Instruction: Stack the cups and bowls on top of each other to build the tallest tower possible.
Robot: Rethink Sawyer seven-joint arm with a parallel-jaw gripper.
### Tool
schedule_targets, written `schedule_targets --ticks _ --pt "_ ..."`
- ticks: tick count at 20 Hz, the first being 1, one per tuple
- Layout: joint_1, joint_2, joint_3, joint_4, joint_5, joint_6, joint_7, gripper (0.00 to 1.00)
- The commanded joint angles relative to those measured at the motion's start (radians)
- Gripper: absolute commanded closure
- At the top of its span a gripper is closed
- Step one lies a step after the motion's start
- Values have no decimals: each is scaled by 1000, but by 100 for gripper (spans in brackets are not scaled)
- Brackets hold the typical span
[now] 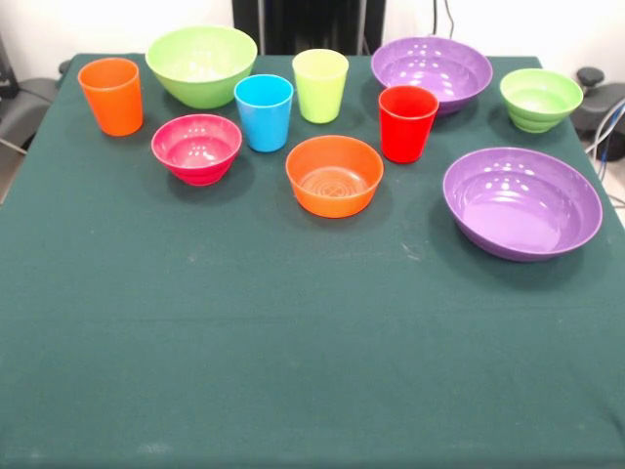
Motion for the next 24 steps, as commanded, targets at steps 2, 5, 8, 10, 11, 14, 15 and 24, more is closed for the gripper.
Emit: schedule_targets --ticks 2,5,8,10,11,14,15,24 --pt "-38 200 49 -27 -14 -115 149 0" --pt "-47 238 51 -33 -20 -152 141 0" --pt "-46 283 46 -50 -26 -183 146 0" --pt "-53 303 53 -54 -21 -199 143 0" --pt "-57 314 57 -54 -17 -204 141 0" --pt "-69 345 70 -58 -7 -221 139 0" --pt "-69 357 69 -61 -7 -229 140 0" --pt "-66 452 69 -62 -4 -335 169 0"
